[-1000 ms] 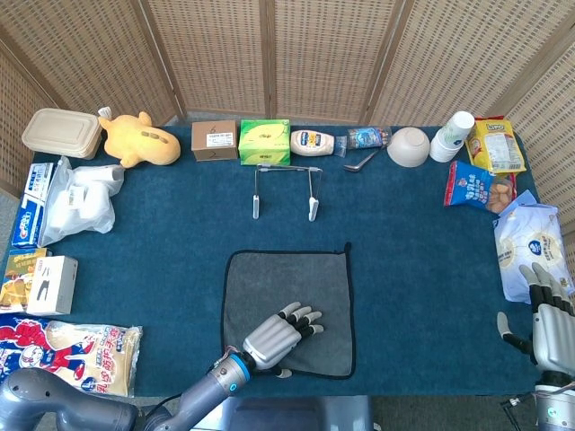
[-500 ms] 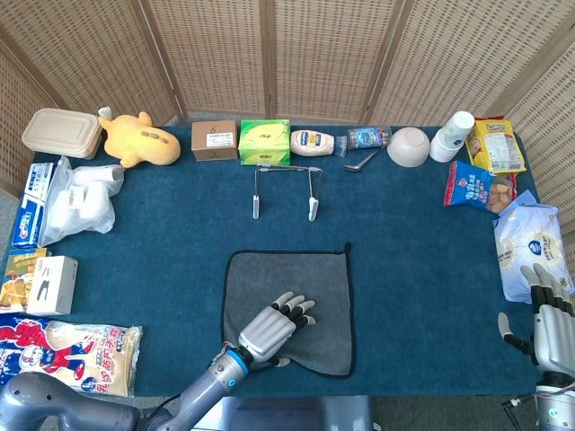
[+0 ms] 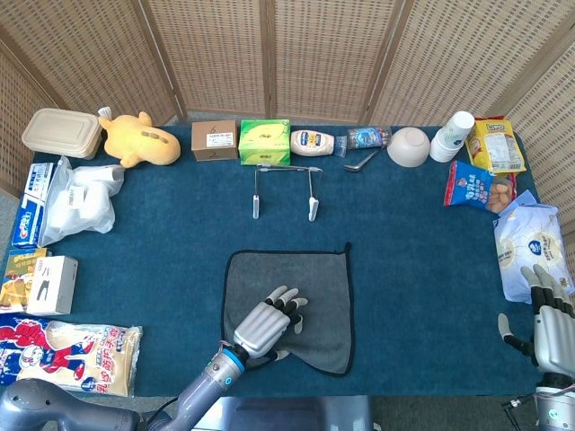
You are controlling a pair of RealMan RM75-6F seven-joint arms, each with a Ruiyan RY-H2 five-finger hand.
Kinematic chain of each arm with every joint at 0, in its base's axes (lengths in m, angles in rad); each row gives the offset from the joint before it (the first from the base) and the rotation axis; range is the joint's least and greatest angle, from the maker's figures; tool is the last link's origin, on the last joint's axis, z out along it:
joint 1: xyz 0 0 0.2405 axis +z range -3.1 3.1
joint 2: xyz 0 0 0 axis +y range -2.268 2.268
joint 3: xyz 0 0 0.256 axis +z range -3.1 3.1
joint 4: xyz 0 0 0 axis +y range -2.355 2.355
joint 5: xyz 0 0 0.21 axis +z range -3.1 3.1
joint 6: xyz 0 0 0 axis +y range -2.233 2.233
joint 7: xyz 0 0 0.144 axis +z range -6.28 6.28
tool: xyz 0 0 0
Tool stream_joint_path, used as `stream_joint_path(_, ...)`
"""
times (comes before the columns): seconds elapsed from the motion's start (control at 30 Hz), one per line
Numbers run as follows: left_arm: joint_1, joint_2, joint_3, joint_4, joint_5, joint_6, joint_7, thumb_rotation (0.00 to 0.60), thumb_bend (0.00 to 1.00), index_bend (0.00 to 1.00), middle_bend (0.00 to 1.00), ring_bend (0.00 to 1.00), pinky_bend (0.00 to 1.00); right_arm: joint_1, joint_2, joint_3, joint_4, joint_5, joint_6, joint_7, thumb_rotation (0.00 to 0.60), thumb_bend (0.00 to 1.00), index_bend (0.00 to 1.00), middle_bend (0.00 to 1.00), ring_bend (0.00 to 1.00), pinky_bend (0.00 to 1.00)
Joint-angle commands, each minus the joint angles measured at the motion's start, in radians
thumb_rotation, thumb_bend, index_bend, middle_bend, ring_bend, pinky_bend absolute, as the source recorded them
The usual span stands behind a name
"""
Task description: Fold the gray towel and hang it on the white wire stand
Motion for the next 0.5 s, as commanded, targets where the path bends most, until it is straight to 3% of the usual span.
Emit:
stream_joint_path(0.03, 0.006, -0.003, -0.010, -0.001, -0.003, 0.002, -0.017, 0.600, 0.33, 0.52, 0.21, 0.07, 0.00, -0.001, 0.000, 0.000, 0.000, 0.001, -0.001, 0.001, 0.600, 0.39, 0.02, 0.00, 0.00, 0.00)
stream_joint_path(0.3, -0.002, 0.001, -0.050, -0.001, -0.055, -0.028, -0.030, 0.600, 0.33, 0.60, 0.26, 0.09, 0.00, -0.003, -0.002, 0.002, 0.005, 0.007, -0.002, 0.008, 0.600, 0.39, 0.03, 0.00, 0.00, 0.00)
stream_joint_path(0.5, -0.010, -0.001, -0.061, 0.005, -0.080, -0.034, -0.012, 0.600, 0.41, 0.60, 0.26, 0.09, 0.00, -0.005, 0.000, 0.003, 0.008, 0.009, -0.005, 0.016, 0.600, 0.39, 0.03, 0.00, 0.00, 0.00)
